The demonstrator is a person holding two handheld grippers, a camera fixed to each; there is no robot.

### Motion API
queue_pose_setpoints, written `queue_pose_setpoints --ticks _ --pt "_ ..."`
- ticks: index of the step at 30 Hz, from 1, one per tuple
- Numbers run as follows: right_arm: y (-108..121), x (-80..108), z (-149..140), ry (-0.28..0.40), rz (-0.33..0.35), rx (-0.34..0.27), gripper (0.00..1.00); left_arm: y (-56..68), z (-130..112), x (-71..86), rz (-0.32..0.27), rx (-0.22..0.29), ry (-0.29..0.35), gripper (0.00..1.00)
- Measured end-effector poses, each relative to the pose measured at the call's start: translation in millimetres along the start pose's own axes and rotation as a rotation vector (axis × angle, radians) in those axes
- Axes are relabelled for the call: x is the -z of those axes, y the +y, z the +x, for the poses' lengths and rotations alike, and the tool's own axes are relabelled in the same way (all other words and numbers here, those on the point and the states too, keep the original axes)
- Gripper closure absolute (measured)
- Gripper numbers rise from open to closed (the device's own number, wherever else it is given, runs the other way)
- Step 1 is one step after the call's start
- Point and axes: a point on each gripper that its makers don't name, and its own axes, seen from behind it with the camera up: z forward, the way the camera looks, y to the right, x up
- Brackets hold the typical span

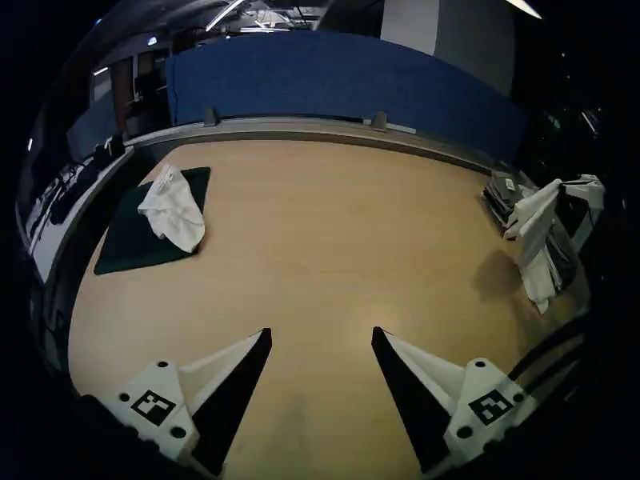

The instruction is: Fold towel

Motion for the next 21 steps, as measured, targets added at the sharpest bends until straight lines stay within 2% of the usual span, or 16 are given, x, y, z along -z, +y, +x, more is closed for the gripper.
queue_pose_setpoints --ticks 12,21 --pt "58.3 0.9 -3.9 -0.012 -0.062 0.014 0.96 6.2 -3.6 -5.5 0.01 -0.01 -0.011 0.07" --pt "85.0 -6.1 -15.5 -0.028 -0.08 -0.013 0.96 9.1 -1.2 -7.7 0.018 -0.014 -0.013 0.07"
